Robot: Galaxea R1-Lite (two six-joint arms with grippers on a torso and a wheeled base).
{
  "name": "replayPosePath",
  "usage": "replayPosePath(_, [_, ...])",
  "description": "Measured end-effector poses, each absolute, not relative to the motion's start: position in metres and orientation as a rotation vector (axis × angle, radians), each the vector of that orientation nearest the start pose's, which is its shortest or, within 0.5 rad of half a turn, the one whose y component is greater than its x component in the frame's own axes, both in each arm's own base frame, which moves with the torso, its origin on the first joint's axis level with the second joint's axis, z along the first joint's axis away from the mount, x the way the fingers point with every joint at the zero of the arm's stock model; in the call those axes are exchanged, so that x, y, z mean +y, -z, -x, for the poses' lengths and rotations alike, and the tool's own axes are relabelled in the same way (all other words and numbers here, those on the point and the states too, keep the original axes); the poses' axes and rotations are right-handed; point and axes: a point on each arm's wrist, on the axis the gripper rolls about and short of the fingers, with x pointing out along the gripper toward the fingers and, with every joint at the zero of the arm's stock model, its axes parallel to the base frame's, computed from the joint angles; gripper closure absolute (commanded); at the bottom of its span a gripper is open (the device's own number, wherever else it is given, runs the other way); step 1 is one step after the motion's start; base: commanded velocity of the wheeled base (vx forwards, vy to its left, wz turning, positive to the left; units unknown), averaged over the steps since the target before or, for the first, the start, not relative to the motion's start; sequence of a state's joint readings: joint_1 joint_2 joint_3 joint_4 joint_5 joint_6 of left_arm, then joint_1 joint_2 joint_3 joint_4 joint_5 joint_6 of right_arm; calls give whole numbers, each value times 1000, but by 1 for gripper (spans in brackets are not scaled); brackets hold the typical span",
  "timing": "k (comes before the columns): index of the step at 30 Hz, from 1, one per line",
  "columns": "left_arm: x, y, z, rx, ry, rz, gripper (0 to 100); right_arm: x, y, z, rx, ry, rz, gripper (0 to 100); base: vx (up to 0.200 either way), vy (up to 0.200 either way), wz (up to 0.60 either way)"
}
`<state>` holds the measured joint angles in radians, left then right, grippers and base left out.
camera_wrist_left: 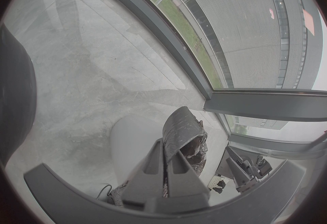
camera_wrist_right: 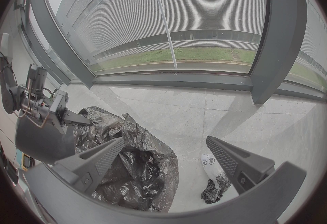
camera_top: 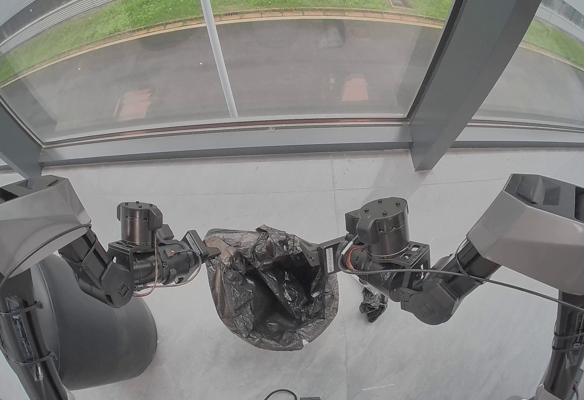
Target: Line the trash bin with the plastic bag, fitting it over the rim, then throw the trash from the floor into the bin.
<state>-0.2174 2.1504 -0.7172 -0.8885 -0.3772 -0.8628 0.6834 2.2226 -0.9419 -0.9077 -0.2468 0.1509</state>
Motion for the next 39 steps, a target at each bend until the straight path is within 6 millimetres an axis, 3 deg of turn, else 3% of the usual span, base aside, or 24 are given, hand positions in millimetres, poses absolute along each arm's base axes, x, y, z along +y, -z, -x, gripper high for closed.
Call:
replayPosePath(12, [-77,-34,-340,758,301,826,100,241,-84,-305,239,-417,-45,0,0,0,0])
replayPosePath(13, [-77,-34,-340,758,301,826,0,240,-86,-304,227,-417,-53,0,0,0,0])
replayPosePath(32, [-77,-28,-340,766,280,820,0,222,-82,-299,227,-410,-130,0,0,0,0])
replayPosePath(39, [-80,-29,-341,713,228,722,0,221,-79,-301,231,-403,-128,0,0,0,0])
